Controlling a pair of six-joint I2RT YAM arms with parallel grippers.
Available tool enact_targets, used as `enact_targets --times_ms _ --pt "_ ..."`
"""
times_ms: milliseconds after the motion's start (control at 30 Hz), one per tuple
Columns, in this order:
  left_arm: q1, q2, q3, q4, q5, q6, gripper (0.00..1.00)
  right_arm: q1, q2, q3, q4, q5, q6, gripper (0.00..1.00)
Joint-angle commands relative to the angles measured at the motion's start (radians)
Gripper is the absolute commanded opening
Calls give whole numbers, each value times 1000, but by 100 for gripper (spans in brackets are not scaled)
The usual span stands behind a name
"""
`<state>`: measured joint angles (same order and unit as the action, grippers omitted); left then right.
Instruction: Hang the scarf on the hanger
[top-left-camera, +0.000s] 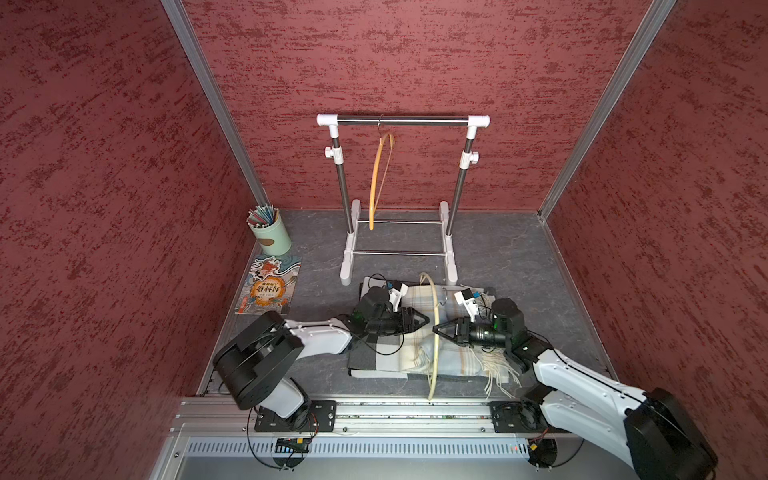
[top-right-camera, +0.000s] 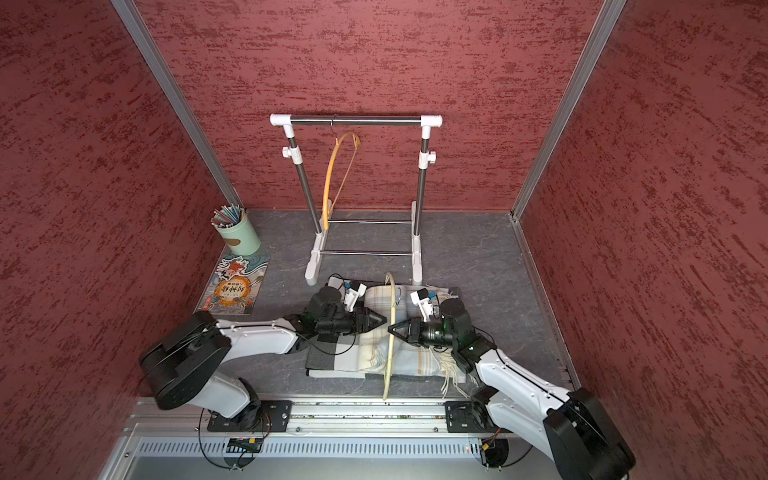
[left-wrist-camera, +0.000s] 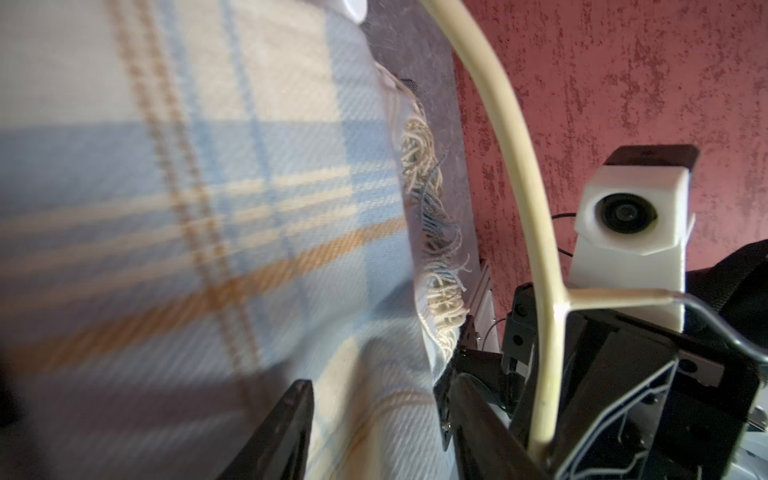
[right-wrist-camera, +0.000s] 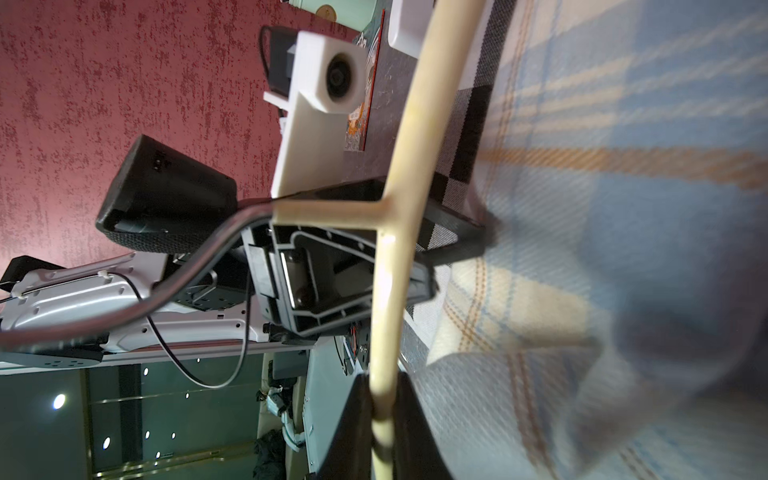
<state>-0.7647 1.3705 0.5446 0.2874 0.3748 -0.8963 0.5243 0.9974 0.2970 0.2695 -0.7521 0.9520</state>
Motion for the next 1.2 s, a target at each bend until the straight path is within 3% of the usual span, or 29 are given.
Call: enact_targets --times_ms 0,133,200,433,567,733,867,1033,1167 --pt "-3 -248 26 -405 -294 -33 75 -16 20 36 -142 16 -44 0" --pt "128 -364 72 -513 -116 -36 79 -15 79 50 -112 7 -57 0" --pt "127 -357 129 -532 -86 -1 83 -16 133 57 -75 -14 -49 0" --pt "-18 -83 424 -659 -147 129 82 -15 274 95 -5 -70 -61 0" --pt "-91 19 541 -751 -302 188 76 -14 313 112 -17 -83 -73 0" --pt "-113 29 575 -786 -365 206 68 -14 351 113 -15 -90 -78 0" --pt "-122 -65 531 -803 -426 157 68 -15 377 119 -7 -97 -74 0" --pt "-124 -170 536 -797 -380 141 69 -14 385 127 -14 -98 -77 0" --pt "-127 -89 586 -804 -340 163 70 -14 390 126 -19 -104 -78 0"
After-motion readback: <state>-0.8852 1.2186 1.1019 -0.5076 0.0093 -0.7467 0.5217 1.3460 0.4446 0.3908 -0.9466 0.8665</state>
